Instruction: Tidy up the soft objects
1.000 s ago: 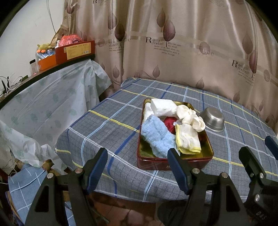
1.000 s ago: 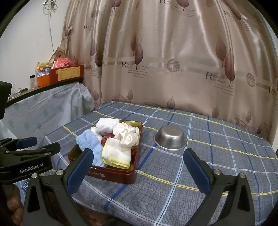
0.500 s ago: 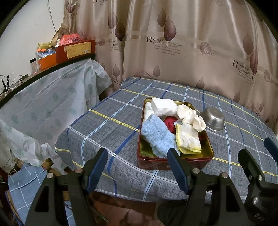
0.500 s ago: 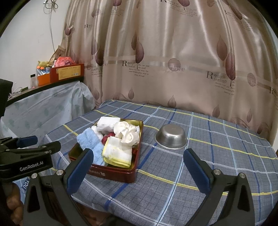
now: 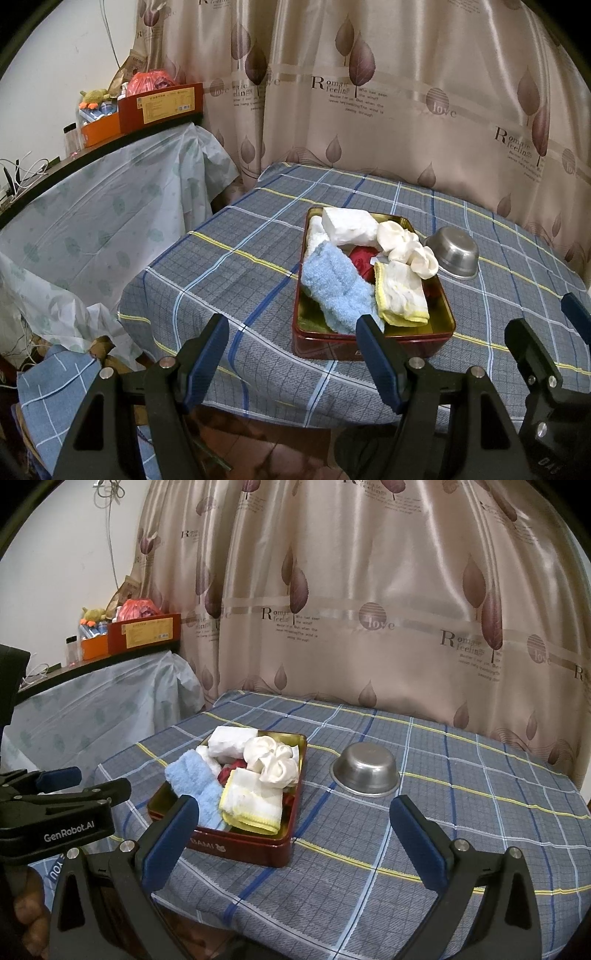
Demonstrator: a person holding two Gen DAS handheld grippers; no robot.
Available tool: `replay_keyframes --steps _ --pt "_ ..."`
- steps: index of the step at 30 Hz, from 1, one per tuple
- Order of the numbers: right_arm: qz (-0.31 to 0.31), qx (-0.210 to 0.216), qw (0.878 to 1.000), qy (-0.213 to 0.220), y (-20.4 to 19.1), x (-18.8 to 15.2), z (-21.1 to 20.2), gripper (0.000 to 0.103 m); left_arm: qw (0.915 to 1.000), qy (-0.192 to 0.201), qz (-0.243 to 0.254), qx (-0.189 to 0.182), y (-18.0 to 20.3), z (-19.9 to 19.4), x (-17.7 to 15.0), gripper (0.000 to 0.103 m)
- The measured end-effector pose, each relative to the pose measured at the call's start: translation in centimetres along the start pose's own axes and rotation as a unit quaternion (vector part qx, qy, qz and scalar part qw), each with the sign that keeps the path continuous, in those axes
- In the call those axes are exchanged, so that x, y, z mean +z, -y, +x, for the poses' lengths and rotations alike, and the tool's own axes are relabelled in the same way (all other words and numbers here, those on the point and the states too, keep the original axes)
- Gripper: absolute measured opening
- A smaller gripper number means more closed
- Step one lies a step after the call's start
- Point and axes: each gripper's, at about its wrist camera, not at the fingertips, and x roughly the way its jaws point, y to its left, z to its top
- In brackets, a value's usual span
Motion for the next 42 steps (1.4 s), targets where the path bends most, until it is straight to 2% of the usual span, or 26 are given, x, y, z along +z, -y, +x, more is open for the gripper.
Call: replay_keyframes --steps 42 --pt "-0.003 0.003 1.0 -0.003 -0.16 -0.05 0.03 0.103 1.0 -0.005 -0.001 0.001 -0.48 -0.09 -0.42 0.073"
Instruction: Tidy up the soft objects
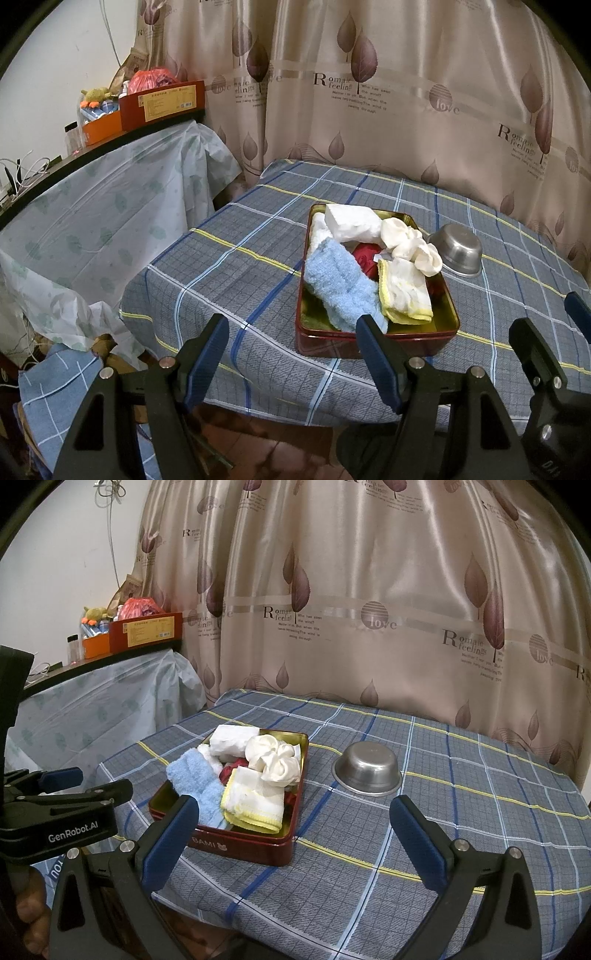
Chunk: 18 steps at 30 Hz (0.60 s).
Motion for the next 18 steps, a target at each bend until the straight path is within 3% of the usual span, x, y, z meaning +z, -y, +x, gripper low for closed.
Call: replay_keyframes --steps 18 --pt "0.0 0.001 1.0 -0.001 -0.05 -0.09 -0.04 0.103 1.0 -0.004 0.001 -0.001 -0.25 0.05 0.08 0.073"
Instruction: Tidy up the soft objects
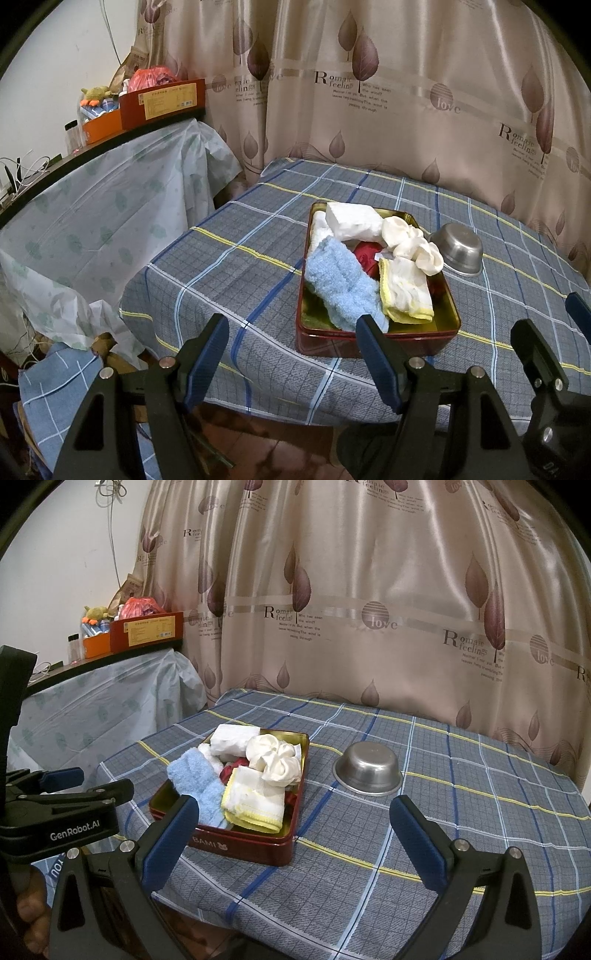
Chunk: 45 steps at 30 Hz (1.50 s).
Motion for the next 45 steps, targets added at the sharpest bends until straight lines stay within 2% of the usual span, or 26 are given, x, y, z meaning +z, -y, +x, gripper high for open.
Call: replay_keyframes --steps 24,27,32,39,45 --pt "-0.001 0.0 1.0 -0.002 0.0 -0.1 0.0 0.103 0.9998 -0.015 0.009 -0.006 0.4 0.6 0.0 0.073" --pt "-0.001 -0.001 1.0 -0.001 0.0 0.0 -0.1 0.103 0.9998 -0.017 0.009 -0.008 0.4 0.7 0.1 0.081" --pt "-0.001 -0.001 1.0 -0.001 0.1 0.0 0.0 0.103 0.9994 -0.027 0.007 -0.018 0.3 0.9 0.2 0.086" --pt "-0.001 -0.001 1.0 -0.001 0.1 -0.1 -0.1 0.103 0.9994 -0.031 0.0 -0.017 0.0 1.2 0.2 0.087" --pt "0.0 -0.001 1.0 0.0 0.1 -0.3 -0.2 0.103 0.9996 -0.022 0.018 -0.002 0.7 0.9 0.0 0.088"
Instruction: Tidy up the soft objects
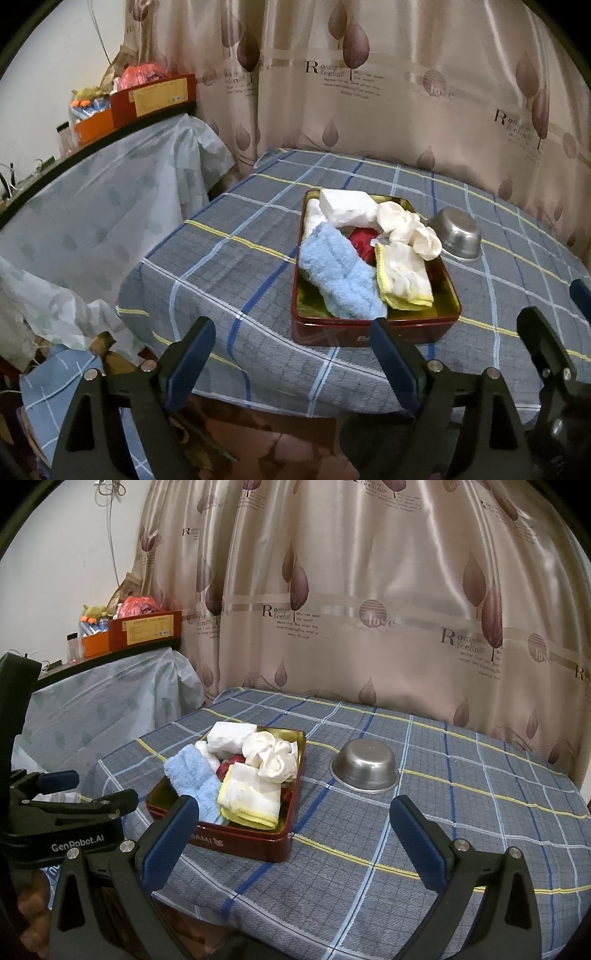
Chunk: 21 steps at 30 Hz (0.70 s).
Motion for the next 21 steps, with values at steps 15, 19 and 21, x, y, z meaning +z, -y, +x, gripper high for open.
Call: replay_keyframes --steps 15,19,21 --pt "0.0 0.002 1.0 -0.001 0.2 -0.2 0.0 0.103 0.9981 0.051 0.012 0.033 0.7 -1.1 -0.4 0.089" --pt "0.002 -0.003 1.0 -0.002 0.7 -0.5 -0.2 0.103 0.998 0.054 0.016 0.028 0.8 -1.3 -0.3 0.089" --pt "0.006 -0.009 1.0 -0.003 1.7 -0.7 -0.2 0.103 0.9981 0.052 0.017 0.03 0.9 -1.2 -0.3 0.089"
